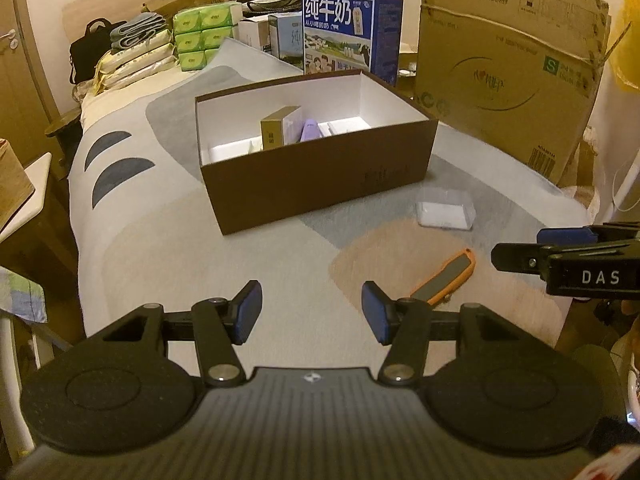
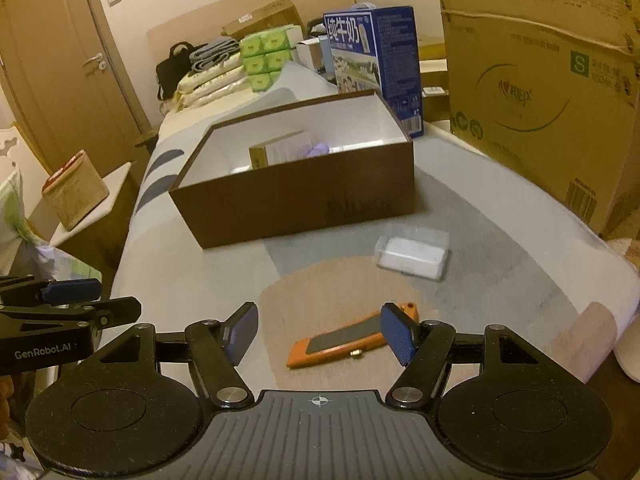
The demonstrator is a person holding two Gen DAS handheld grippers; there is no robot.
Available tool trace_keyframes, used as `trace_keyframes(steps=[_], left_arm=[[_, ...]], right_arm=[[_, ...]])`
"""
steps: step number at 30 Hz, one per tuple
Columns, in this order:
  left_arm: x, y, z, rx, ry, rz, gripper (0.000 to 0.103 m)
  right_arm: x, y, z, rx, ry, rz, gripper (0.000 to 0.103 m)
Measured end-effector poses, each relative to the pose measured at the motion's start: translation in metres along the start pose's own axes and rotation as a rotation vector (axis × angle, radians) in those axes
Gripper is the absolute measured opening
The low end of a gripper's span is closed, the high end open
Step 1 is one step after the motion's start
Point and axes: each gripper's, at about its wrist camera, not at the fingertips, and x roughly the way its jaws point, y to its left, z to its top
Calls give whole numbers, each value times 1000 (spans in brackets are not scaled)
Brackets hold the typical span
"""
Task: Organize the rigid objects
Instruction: 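Withdraw both tools from the box toward the orange knife and clear case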
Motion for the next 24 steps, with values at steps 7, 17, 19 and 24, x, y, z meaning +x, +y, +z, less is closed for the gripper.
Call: trace_keyframes(steps=[7,17,19,24], left_arm=[[1,-4,-12,8,19,7,51],[8,-16,-25,31,51,1,51],[10,-18,-26,37,57,0,51],[15,-22,-29,53,68,1,51]], right_arm=[[-1,0,-12,0,20,-2,65],[1,-3,-30,3,60,-13,65],[2,-4,-33,4,67,-18,65],[5,-5,-39,0,85,-24,65]])
